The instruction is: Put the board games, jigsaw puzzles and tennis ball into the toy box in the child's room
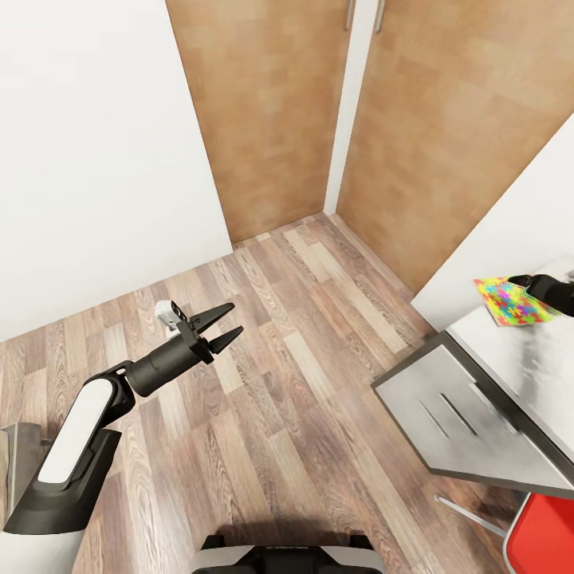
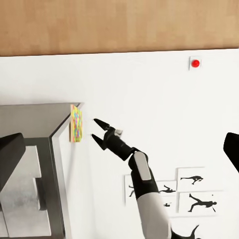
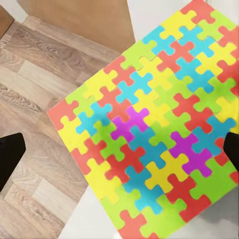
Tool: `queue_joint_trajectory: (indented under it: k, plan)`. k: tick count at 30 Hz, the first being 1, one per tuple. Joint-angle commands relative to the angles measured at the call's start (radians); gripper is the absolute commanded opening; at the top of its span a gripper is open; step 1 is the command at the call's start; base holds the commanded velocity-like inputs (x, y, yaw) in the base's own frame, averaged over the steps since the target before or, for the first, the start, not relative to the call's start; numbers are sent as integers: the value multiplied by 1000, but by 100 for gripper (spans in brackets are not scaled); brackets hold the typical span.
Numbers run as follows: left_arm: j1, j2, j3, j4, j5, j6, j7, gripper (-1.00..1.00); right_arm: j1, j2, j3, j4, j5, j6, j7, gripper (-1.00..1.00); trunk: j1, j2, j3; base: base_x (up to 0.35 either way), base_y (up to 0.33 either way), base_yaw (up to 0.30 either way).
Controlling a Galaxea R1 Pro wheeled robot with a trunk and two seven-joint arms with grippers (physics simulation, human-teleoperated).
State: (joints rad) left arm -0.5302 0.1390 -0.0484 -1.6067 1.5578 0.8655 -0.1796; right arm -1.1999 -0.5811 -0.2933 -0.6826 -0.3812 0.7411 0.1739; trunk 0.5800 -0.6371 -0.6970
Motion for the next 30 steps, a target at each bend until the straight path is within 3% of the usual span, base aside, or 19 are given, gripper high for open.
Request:
queue_joint_trajectory:
  k: [1, 9, 12, 16, 17, 20, 21, 24, 25, 26, 29, 30]
  plan:
    - [-1, 1, -1, 0, -4, 1, -5, 100, -1, 0, -4, -1, 5, 5, 6, 100, 0, -1, -1, 0, 0, 0]
    - [-1, 0, -1, 0, -9, 1, -2, 100, 20, -46, -16, -88, -77, 85, 10, 100, 0, -1, -1, 0, 0, 0]
    - [-1, 0, -4, 0, -12, 0, 1, 100, 48, -68, -18, -144, -114, 130, 11, 100, 0, -1, -1, 0, 0, 0]
    - [-1, 0, -13, 1, -14, -1, 5, 100, 140, -110, -33, -298, -204, 221, 11, 100, 0, -1, -1, 0, 0, 0]
    - [-1, 0, -13, 1, -14, -1, 5, 100, 140, -110, -33, -298, -204, 221, 11, 100, 0, -1, -1, 0, 0, 0]
    - [-3, -1, -16, 2, -16, -1, 9, 100, 242, -127, -68, -410, -270, 272, 11, 100, 0, -1, -1, 0, 0, 0]
    - [-3, -1, -16, 2, -16, -1, 9, 100, 242, -127, -68, -410, -270, 272, 11, 100, 0, -1, -1, 0, 0, 0]
    - [-10, -1, -22, 7, -18, -2, 11, 100, 369, -133, -117, -512, -313, 298, 12, 100, 0, -1, -1, 23, 2, 0]
    - [-12, -2, -26, 8, -19, -3, 12, 100, 414, -132, -135, -549, -322, 304, 13, 100, 0, -1, -1, 100, 14, 0]
    - [-12, -2, -26, 8, -19, -3, 12, 100, 414, -132, -135, -549, -322, 304, 13, 100, 0, -1, -1, 100, 14, 0]
    - [-17, -1, -46, 10, -20, -4, 13, 100, 532, -127, -186, -667, -339, 306, 21, 100, 0, -1, -1, 179, 30, 0]
    - [-17, -1, -46, 10, -20, -4, 13, 100, 532, -127, -186, -667, -339, 306, 21, 100, 0, -1, -1, 211, 30, 0]
